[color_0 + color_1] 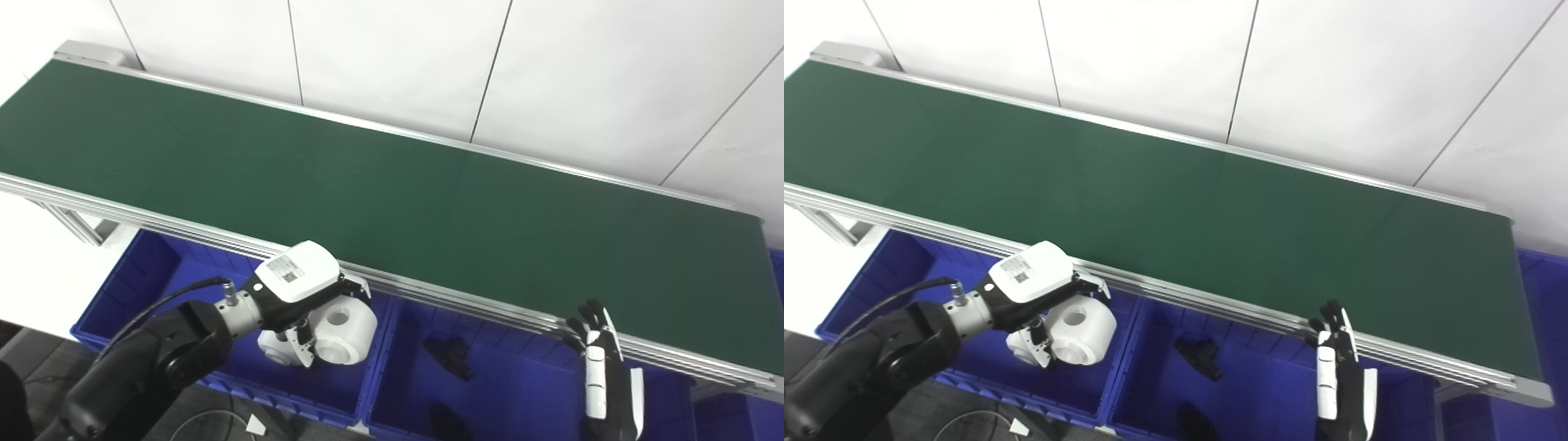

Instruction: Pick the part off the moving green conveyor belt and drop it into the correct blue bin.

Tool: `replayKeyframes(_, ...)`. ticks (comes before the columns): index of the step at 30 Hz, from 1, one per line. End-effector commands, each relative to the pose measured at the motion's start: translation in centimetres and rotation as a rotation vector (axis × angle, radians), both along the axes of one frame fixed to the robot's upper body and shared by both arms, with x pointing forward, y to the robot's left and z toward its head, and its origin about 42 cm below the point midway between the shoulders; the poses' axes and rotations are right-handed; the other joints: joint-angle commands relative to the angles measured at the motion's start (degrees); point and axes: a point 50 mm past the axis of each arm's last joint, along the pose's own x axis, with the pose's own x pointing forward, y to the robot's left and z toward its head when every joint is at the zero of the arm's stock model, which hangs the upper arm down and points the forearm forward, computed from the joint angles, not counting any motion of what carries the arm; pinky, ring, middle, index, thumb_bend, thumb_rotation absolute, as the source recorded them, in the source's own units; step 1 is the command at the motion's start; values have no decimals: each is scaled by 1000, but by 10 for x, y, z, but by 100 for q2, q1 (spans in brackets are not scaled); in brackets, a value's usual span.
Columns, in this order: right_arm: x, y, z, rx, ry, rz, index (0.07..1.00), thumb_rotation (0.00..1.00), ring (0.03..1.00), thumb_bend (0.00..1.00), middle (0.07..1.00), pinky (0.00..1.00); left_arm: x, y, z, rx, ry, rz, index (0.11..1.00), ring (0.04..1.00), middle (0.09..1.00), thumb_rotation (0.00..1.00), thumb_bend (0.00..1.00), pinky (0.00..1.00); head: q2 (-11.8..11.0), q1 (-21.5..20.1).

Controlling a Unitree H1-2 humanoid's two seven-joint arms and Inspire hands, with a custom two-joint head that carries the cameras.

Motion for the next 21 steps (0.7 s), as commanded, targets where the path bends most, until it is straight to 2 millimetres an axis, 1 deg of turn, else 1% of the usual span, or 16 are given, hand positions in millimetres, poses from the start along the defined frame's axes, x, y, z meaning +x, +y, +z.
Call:
replayKeyframes(1, 6, 5, 13, 4, -94, 5, 921, 974, 856, 512, 906, 792, 9, 6, 10, 23, -41, 21, 591, 567, 605, 177, 661, 524, 19, -33)
replayKeyframes(2, 6, 5, 14, 2, -94, 4, 922, 974, 856, 512, 906, 792, 9, 7, 10, 42, -33, 33, 610, 578, 618, 207, 690, 532, 19, -33)
replayKeyframes(3, 6, 6, 14, -3, -93, 2, 924, 976, 855, 517, 907, 791, 8, 8, 12, 89, -13, 50, 675, 631, 674, 310, 773, 577, 23, -50)
replayKeyframes(4, 6, 6, 15, -7, -92, 1, 924, 980, 849, 530, 907, 782, 7, 8, 13, 123, 2, 62, 778, 746, 780, 457, 846, 706, 23, -50)
replayKeyframes(5, 5, 7, 15, -9, -92, 0, 924, 982, 847, 535, 907, 779, 6, 8, 15, 154, 15, 72, 813, 785, 816, 507, 871, 751, 23, -48)
replayKeyframes(8, 5, 7, 17, -5, -92, 0, 929, 984, 853, 526, 911, 786, 3, 7, 18, 213, 33, 89, 892, 902, 915, 614, 921, 897, 24, -41)
replayKeyframes(11, 4, 7, 19, -11, -92, 2, 932, 991, 854, 498, 913, 790, 2, 6, 21, 257, 51, 93, 930, 945, 962, 650, 936, 931, 40, -43)
replayKeyframes(13, 4, 6, 20, -12, -92, 3, 931, 988, 854, 496, 914, 790, 1, 5, 23, 273, 59, 92, 945, 955, 973, 656, 942, 941, 44, -36)
replayKeyframes(21, 3, 5, 21, -8, -92, -3, 929, 987, 852, 487, 908, 782, -1, 4, 22, 293, 75, 100, 938, 959, 975, 651, 935, 932, 55, -5)
